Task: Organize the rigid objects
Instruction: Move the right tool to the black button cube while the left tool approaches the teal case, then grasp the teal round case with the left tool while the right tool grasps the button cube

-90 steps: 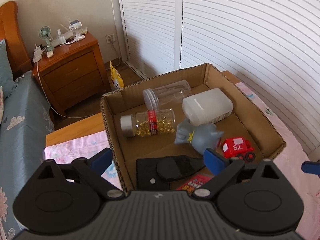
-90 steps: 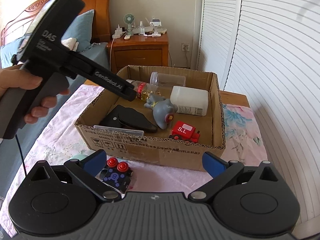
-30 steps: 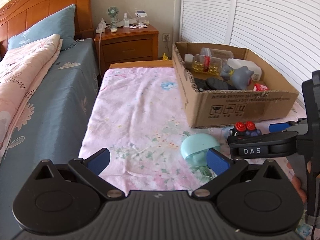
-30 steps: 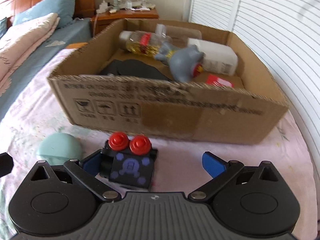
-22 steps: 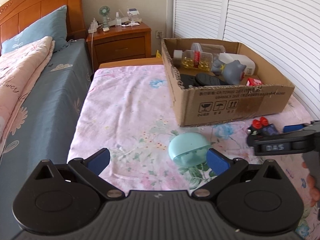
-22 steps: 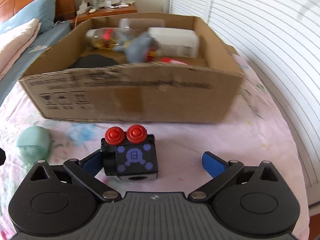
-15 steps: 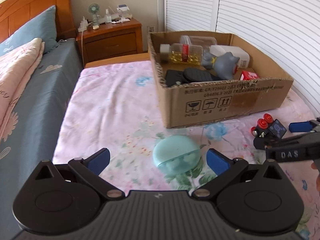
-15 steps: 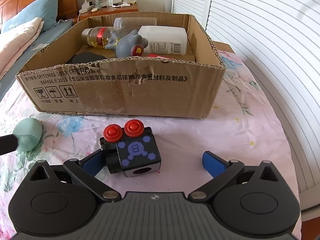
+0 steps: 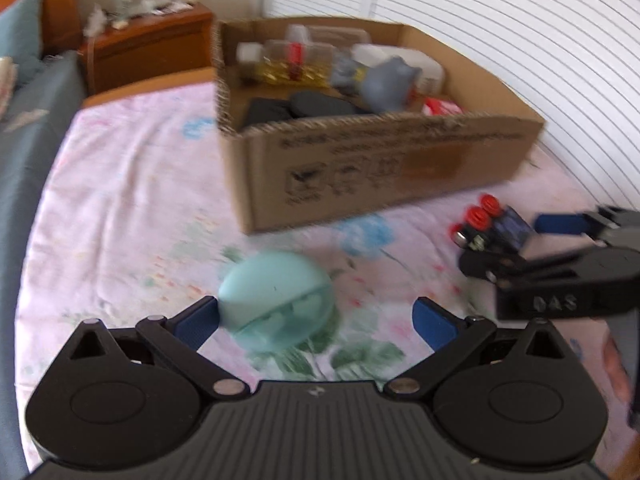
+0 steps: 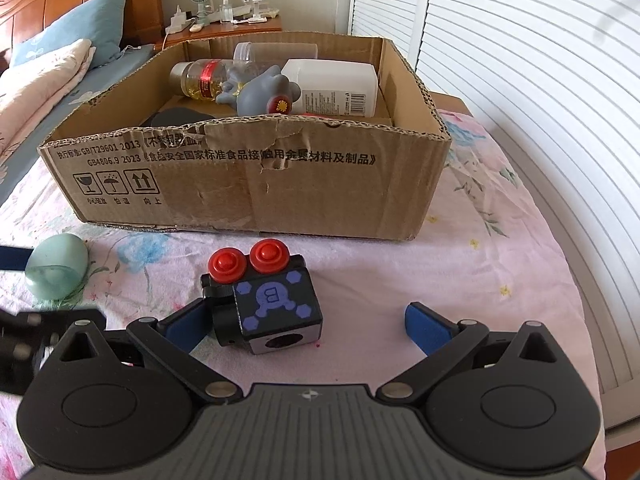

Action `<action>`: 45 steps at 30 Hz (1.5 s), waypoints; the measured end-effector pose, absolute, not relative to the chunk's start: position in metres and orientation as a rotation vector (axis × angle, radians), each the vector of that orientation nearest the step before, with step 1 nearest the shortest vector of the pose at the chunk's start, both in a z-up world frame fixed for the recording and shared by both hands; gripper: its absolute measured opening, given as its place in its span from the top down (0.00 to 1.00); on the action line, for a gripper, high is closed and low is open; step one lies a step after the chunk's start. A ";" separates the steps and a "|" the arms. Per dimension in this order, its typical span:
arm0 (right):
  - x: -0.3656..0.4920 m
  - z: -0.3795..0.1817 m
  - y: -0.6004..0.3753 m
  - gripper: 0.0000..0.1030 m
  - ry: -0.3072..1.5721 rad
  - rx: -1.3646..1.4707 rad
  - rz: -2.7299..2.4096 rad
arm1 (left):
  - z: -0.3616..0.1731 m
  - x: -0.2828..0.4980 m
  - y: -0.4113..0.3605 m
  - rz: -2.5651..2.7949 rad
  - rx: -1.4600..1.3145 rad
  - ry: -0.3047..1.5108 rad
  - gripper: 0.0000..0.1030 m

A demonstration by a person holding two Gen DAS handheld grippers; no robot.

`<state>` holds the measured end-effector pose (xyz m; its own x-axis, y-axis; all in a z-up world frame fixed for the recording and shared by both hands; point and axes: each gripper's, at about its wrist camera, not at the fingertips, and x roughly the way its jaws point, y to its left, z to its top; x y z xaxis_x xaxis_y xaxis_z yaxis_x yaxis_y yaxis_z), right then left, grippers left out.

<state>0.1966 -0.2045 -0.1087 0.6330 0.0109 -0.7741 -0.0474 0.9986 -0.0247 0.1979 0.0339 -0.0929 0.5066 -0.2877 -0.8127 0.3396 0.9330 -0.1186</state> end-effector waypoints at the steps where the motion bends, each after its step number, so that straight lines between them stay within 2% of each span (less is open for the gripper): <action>1: 0.196 -0.109 -0.205 0.00 0.883 -0.046 0.036 | -0.092 0.197 0.034 -0.396 0.062 0.972 0.02; 6: 0.196 -0.109 -0.207 0.00 0.875 -0.052 0.052 | -0.088 0.188 0.039 -0.526 0.057 1.009 0.02; 9: 0.195 -0.110 -0.207 0.00 0.871 -0.054 0.057 | -0.089 0.187 0.038 -0.474 0.160 0.958 0.07; 11: 0.195 -0.110 -0.208 0.00 0.868 -0.056 0.058 | -0.092 0.190 0.035 -0.462 0.220 0.933 0.20; 16: 0.195 -0.111 -0.208 0.00 0.864 -0.057 0.063 | -0.090 0.196 0.034 -0.514 0.241 0.895 0.34; 20: 0.194 -0.111 -0.208 0.00 0.860 -0.059 0.066 | -0.085 0.196 0.033 -0.520 0.239 0.933 0.49; 23: 0.194 -0.111 -0.208 0.00 0.861 -0.060 0.067 | -0.084 0.188 0.028 -0.564 0.280 0.943 0.48; 25: 0.194 -0.111 -0.208 0.00 0.861 -0.059 0.067 | -0.084 0.189 0.028 -0.552 0.284 0.936 0.41; 45: 0.191 -0.111 -0.198 0.02 0.850 -0.118 0.209 | -0.086 0.194 0.023 -0.385 0.151 0.929 0.47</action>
<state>0.1908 -0.1979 -0.1107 0.6413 0.1357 -0.7552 -0.2300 0.9730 -0.0205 0.1941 0.0226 -0.0857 0.5369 -0.2574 -0.8035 0.3862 0.9217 -0.0372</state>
